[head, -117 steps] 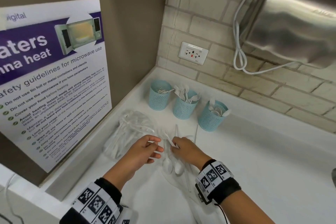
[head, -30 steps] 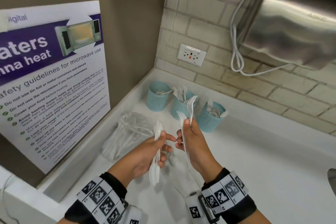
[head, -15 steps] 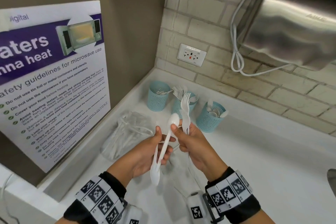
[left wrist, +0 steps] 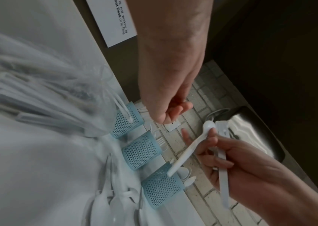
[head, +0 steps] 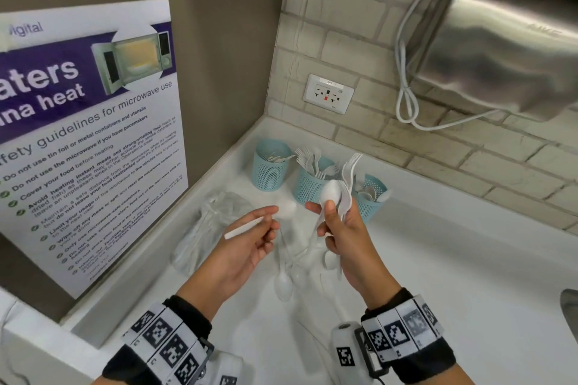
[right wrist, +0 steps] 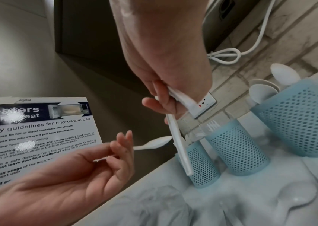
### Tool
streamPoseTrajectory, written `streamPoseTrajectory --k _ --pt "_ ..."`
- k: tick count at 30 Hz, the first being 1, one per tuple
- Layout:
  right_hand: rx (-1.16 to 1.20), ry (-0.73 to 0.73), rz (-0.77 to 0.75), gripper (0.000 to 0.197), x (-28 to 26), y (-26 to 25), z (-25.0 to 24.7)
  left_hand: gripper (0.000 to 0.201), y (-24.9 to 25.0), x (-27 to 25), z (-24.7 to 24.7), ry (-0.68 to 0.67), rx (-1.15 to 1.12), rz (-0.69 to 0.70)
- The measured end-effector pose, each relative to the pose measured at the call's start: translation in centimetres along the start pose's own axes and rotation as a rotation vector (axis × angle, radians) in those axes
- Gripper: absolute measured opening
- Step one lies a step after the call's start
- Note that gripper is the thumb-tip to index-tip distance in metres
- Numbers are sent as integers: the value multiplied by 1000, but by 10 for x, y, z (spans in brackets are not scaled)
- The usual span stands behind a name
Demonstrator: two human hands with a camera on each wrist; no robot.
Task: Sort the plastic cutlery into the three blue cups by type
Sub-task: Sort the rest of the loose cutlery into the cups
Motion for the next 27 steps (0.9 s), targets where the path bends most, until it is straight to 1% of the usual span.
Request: streamPoseTrajectory --k 2,4,8,9,10,11,12,14,15,16,17,19,20,22,24,27 --pt "13 10 68 36 1 11 -1 29 5 -3 4 -49 88 63" --pt "59 6 135 34 2 18 1 44 7 -8 12 -146 186 98" --pt "125 -7 217 16 1 17 7 77 0 -16 28 -407 435 89" --pt "120 -7 220 16 1 16 7 82 -3 -18 30 -451 494 93" --pt "116 -6 219 20 2 14 6 83 -3 -18 30 -453 551 113" --pt "114 -9 220 27 2 13 7 79 -2 -17 30 -411 600 139" --pt "116 -14 226 31 2 13 8 70 -1 -16 28 -337 643 158" --pt "148 -37 252 28 1 15 11 44 0 -13 24 -174 726 189" --pt "178 -49 269 25 -1 17 14 32 0 -13 24 -129 752 197" --pt "201 -61 283 26 -4 19 18 24 -1 -13 27 -126 752 201" --pt "195 -74 288 30 -6 20 22 19 -4 -14 31 -153 731 203" --pt "117 -68 250 36 -8 22 25 12 -9 -15 35 -188 737 199" --pt "77 -43 215 34 -8 20 25 10 -10 -15 34 -166 759 197" --pt "21 31 161 29 -6 18 20 15 -10 -11 28 -80 746 192" --pt "5 90 154 33 -3 17 15 23 -10 -8 23 -6 671 171" --pt "142 129 86 31 1 14 15 30 -6 -7 16 72 562 117"
Point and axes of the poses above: each hand's wrist, its own x-axis towards the middle knuckle, its own z-axis out of the palm, y = z × x, the point moved 7 cm from there along x, towards the middle knuckle, and after that the axes turned 15 degrees about x, right-handed, at the moved point
